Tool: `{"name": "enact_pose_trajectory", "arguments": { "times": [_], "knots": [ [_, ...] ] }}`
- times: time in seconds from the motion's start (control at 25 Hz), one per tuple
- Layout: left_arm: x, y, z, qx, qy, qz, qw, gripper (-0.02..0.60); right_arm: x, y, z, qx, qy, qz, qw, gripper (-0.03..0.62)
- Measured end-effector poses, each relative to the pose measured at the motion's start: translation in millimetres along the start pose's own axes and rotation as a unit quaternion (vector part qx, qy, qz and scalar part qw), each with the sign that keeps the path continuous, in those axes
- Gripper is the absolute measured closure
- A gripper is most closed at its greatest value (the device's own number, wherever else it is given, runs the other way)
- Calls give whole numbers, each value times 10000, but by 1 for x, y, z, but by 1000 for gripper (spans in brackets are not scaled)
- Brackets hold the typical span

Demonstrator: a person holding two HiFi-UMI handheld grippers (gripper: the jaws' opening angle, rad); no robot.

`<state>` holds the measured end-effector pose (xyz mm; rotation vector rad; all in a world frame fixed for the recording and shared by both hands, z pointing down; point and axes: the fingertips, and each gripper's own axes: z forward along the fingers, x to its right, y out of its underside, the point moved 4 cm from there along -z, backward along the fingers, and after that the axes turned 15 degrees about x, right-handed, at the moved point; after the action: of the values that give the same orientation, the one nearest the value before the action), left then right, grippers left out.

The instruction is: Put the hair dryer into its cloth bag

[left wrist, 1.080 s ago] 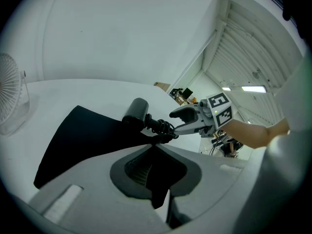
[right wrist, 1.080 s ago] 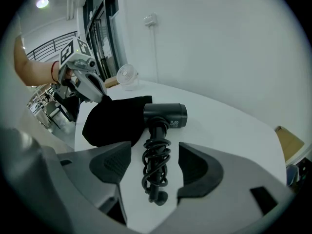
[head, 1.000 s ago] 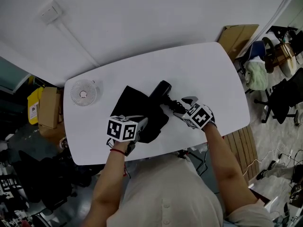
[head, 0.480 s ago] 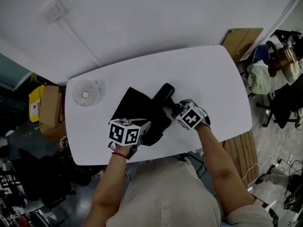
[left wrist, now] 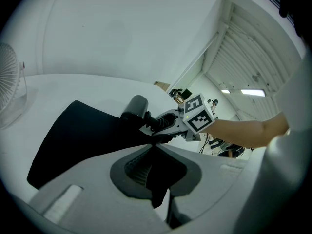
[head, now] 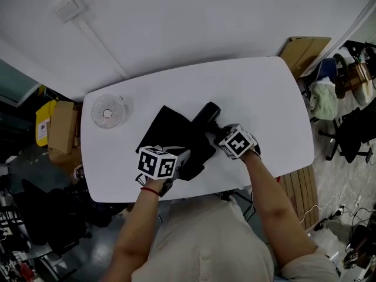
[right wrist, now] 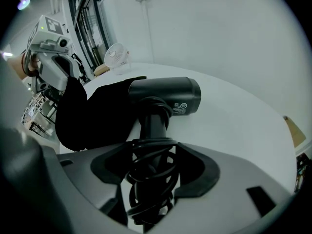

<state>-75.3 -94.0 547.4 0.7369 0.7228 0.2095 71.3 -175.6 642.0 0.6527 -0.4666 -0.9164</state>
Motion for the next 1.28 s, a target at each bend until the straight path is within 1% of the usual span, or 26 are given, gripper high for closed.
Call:
{"name": "enact_pose_trajectory", "arguments": {
  "times": [0.36, 0.56, 0.64, 0.76, 0.92, 1.16, 1.28],
  "knots": [
    [-6, 1, 2, 41, -34, -97, 9999, 557, 0, -2, -1, 56, -36, 301, 9995, 338],
    [-6, 0, 3, 50, -52, -169, 9998, 557, -1, 9, -11, 176, -199, 680, 9973, 352],
    [-7, 1, 4, 42, -60, -183, 9998, 557, 0, 15, -20, 235, -152, 814, 9963, 355],
    [-9, 1, 5, 44, -77, -234, 9997, 557, 2, 26, -34, 313, -59, 867, 9957, 358],
    [-11, 1, 10, 102, -83, -411, 9991, 557, 0, 40, -53, 459, 22, 988, 9940, 359],
    [-23, 1, 16, 136, -249, -741, 9968, 557, -10, 51, -80, 886, 48, 1540, 9841, 360],
    [-25, 1, 20, 152, -282, -904, 9954, 557, -23, 53, -94, 998, 104, 1516, 9833, 359]
  ]
}}
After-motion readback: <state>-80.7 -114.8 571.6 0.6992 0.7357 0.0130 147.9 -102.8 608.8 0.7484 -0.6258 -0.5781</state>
